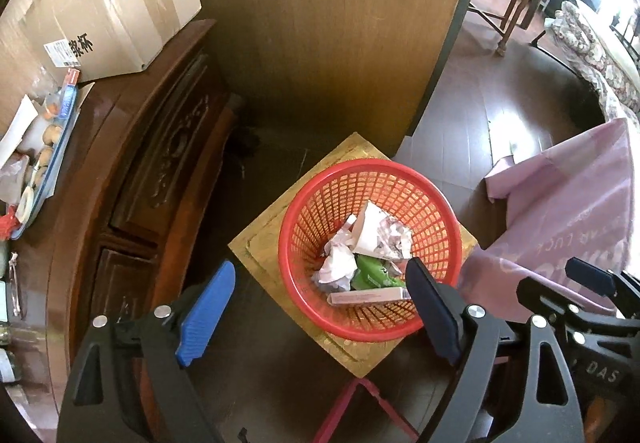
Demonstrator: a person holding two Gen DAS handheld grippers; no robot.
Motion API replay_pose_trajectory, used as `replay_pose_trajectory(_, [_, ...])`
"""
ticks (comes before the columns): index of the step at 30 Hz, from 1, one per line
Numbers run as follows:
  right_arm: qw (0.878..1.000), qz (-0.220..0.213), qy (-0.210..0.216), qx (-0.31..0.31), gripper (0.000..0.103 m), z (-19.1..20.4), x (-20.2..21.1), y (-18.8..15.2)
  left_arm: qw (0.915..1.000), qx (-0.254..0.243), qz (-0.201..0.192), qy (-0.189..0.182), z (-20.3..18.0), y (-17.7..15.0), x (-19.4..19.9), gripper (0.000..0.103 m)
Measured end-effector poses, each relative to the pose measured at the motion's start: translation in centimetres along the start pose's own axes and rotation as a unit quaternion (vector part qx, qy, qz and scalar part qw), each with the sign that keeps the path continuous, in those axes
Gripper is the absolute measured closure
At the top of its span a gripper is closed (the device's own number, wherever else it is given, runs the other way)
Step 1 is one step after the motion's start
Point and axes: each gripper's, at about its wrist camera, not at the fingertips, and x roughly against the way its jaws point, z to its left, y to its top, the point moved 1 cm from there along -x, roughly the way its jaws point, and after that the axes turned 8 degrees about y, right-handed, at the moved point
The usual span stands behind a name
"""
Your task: Collect trash
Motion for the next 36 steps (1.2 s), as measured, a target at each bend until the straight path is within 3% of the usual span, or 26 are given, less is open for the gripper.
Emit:
replay_pose_trajectory(11, [1.0,-0.022,-0.003,0.001,0.019,0.1,1.1,-0.5,0.9999,-0.006,-0.009,0.004,-0.9,-0.8,1.4,0.017])
replay_pose_trajectory(36, [1.0,-0.015,-0.014,0.002,0.019,0.1,0.7,-0.5,0.9999,-0.008,-0.011,0.011,-1.5,-0.6,1.5,0.017])
